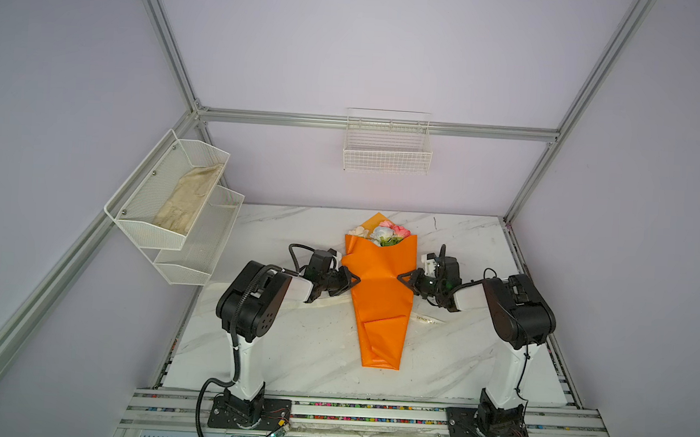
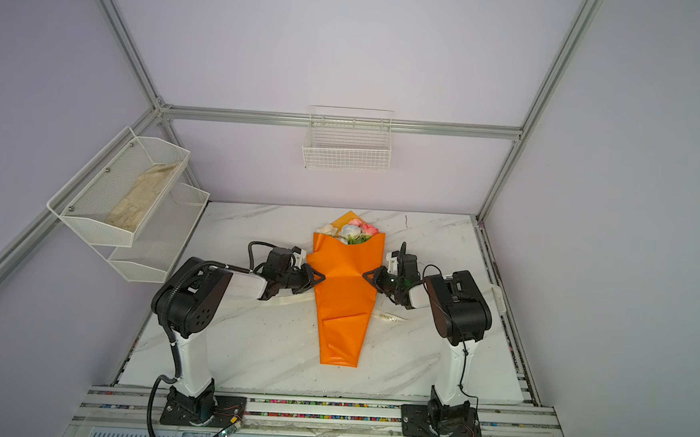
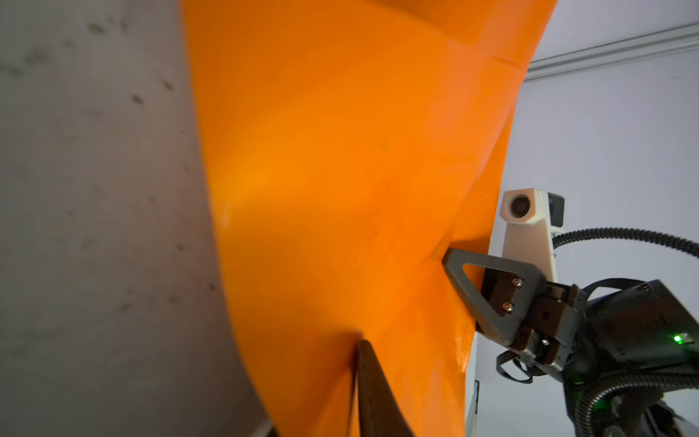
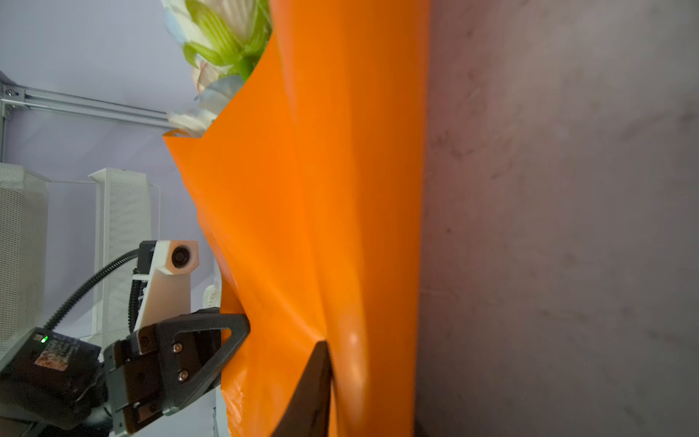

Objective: Tie the bouquet of fake flowers

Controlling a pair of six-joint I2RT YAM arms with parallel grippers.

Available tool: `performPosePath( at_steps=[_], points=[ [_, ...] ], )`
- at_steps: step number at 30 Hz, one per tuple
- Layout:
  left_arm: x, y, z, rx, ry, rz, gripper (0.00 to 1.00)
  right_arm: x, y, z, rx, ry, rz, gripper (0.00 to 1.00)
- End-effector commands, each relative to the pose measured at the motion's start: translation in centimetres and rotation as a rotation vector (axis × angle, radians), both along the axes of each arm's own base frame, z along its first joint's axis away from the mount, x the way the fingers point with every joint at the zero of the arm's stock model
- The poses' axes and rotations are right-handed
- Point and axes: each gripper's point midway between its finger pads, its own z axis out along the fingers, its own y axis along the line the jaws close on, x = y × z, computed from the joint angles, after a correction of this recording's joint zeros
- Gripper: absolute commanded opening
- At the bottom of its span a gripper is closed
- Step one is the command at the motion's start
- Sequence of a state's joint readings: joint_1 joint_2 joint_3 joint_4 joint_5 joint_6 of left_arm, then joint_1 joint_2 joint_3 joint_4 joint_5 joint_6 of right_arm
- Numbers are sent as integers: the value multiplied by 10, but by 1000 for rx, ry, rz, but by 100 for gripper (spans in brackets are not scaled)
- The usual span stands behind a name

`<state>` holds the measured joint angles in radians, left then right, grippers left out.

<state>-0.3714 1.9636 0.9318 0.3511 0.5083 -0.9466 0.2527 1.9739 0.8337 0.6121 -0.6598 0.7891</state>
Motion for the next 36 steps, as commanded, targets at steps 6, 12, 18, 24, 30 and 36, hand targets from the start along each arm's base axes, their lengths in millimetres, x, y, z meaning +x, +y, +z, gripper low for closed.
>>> performPosePath(
  at_steps=[6, 12, 18, 24, 30, 36],
  points=[
    [11, 15, 33, 72, -79, 34, 51, 1, -38, 17, -153, 36, -119, 51],
    [1, 23, 49, 97, -105, 35, 70, -10, -78, 29, -251, 67, -233, 57],
    [-18, 52, 64, 230, -118, 87, 81, -18, -123, 80, -359, -17, -387, 57],
    [-60, 147, 57, 613, -3, 336, 85, -35, -178, 144, -525, -166, -592, 58],
    [-99, 243, 60, 865, 160, 530, 83, -36, -186, 153, -572, -169, -602, 58],
    [-113, 274, 40, 919, 284, 566, 77, -33, -183, 137, -583, -128, -573, 57]
  ],
)
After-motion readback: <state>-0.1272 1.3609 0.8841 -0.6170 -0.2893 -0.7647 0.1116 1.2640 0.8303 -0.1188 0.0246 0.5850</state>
